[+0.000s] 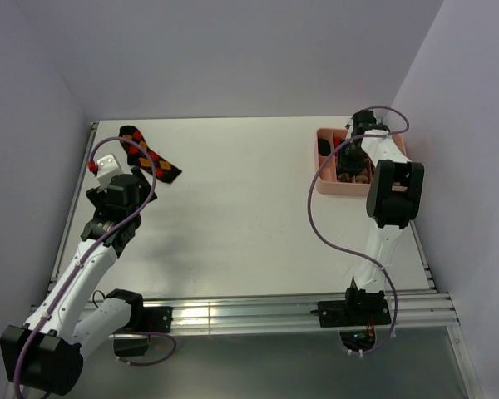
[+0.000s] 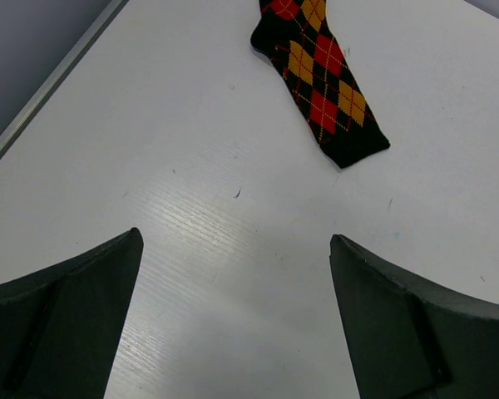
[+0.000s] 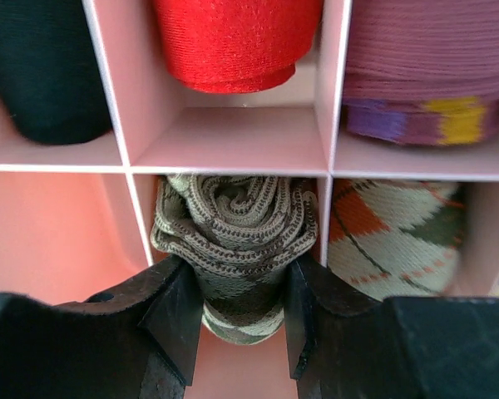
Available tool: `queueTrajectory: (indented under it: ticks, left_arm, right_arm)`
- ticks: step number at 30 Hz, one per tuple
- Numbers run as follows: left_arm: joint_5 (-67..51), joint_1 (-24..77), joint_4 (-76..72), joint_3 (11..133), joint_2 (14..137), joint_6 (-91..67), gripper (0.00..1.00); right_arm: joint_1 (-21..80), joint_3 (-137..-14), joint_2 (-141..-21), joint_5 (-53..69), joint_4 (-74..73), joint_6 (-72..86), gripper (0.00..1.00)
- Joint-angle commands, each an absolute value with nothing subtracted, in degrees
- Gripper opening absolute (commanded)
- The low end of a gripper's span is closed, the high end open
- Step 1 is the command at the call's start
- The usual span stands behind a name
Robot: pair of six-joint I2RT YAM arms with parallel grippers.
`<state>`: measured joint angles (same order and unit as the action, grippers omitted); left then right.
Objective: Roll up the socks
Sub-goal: Place the sock in the storage box.
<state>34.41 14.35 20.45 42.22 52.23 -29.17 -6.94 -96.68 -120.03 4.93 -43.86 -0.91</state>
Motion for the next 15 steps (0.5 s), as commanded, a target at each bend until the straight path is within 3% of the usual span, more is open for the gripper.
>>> queueTrajectory:
  ticks: [1,7,15]
  left_arm:
    - [34.9,14.6,19.0,42.4,52.2,-28.5,1.0]
    - [34.7,14.6,19.0,42.4,52.6,-28.5,0.99]
    - [34.5,14.6,19.1,42.6,53.3,-28.8,1.0]
  right_arm:
    - [-6.9,-100.0,-123.0,2.2,-47.4,-0.1,0.0]
    - [-6.4,-101.7,-125.9,0.1,-50.2,2.4,0.01]
    - [-6.2,-103.8,-120.9,1.8,-49.2,3.1,0.41]
